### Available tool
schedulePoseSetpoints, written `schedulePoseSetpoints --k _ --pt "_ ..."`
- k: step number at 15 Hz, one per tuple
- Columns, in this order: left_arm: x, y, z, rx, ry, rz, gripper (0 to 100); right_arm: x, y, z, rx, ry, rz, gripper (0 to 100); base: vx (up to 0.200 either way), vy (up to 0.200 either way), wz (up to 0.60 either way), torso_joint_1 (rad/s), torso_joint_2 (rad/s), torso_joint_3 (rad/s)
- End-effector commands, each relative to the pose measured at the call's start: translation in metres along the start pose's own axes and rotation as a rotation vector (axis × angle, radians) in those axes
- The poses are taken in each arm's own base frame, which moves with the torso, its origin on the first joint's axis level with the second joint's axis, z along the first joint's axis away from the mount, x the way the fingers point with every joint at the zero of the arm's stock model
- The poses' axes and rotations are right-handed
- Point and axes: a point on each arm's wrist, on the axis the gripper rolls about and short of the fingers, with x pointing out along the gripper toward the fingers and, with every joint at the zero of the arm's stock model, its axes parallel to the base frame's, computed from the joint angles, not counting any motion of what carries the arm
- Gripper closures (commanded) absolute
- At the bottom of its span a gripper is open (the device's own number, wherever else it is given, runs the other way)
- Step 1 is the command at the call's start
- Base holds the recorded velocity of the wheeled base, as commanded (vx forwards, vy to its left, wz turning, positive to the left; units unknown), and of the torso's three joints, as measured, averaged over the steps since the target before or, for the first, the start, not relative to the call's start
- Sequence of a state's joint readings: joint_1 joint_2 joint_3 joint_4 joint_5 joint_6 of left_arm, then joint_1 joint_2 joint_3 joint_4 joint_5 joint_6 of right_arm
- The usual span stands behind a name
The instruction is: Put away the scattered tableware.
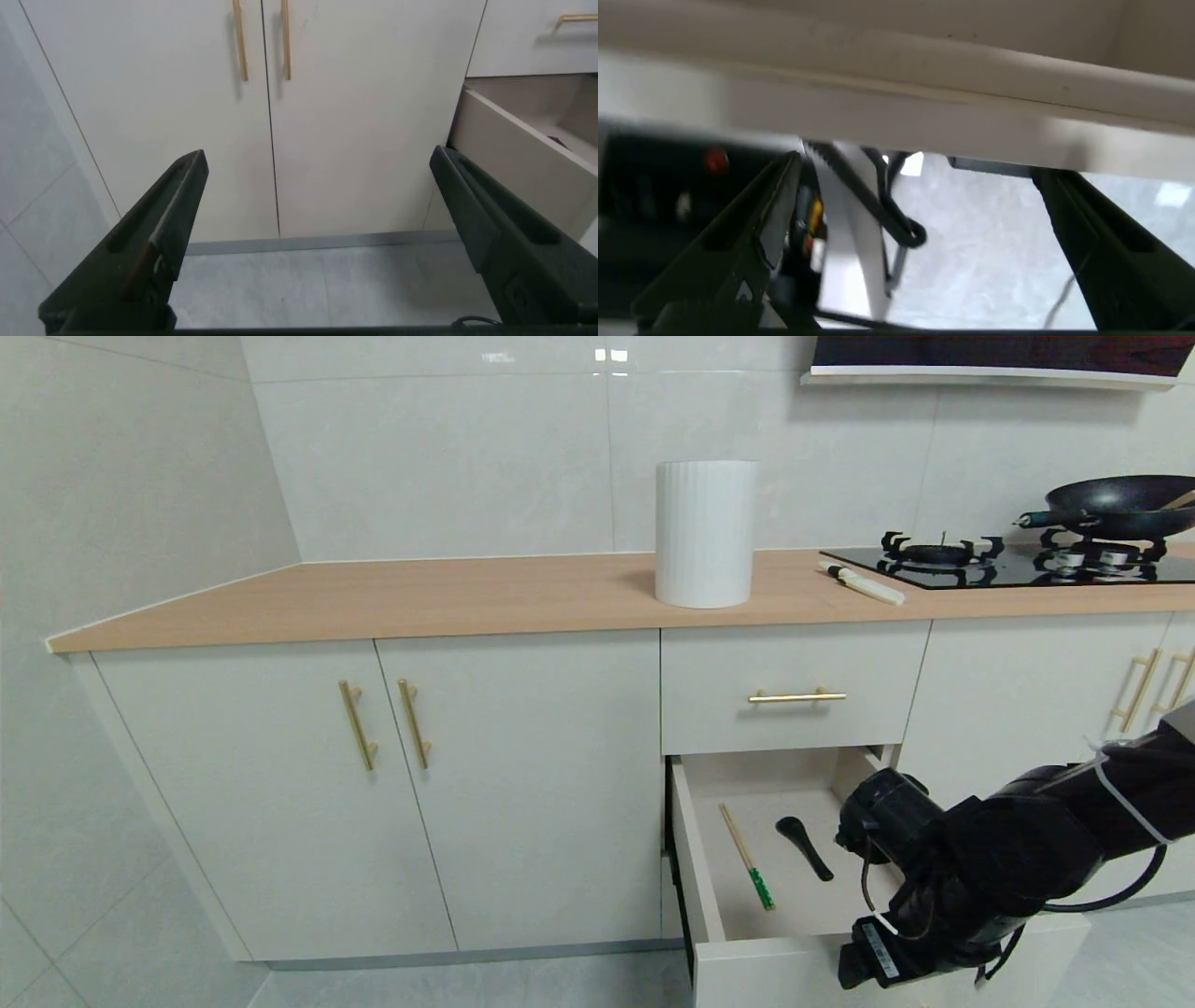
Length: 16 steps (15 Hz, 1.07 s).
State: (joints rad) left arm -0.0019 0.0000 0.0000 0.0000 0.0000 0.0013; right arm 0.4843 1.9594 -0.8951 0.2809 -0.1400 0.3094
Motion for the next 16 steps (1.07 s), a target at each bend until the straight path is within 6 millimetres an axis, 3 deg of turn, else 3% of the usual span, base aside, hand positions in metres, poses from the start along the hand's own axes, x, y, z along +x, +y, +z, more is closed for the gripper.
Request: schedulePoseSetpoints --k 1,4,11,16 --pt "0.0 0.0 0.0 0.0 0.0 0.0 0 0.01 0.0 0.012 0.061 -0.002 -0.018 0 0.0 0.0 0.0 0.0 0.0 0.0" --pt "0.0 0.0 0.0 0.0 0.0 0.0 0 0.016 -0.004 0.023 0.118 -0.034 -0.03 0 0.0 0.0 0.0 0.0 0.0 0.0" --pt "0.0 0.0 0.0 0.0 0.0 0.0 0 0.051 -0.031 0.054 0.273 -0.226 -0.058 0 0.0 0.0 0.0 0.0 0.0 0.0" --pt "0.0 0.0 0.0 0.0 0.0 -0.001 0 0.062 -0.034 0.073 0.3 -0.372 -0.031 0 0.0 0.0 0.0 0.0 0.0 0.0"
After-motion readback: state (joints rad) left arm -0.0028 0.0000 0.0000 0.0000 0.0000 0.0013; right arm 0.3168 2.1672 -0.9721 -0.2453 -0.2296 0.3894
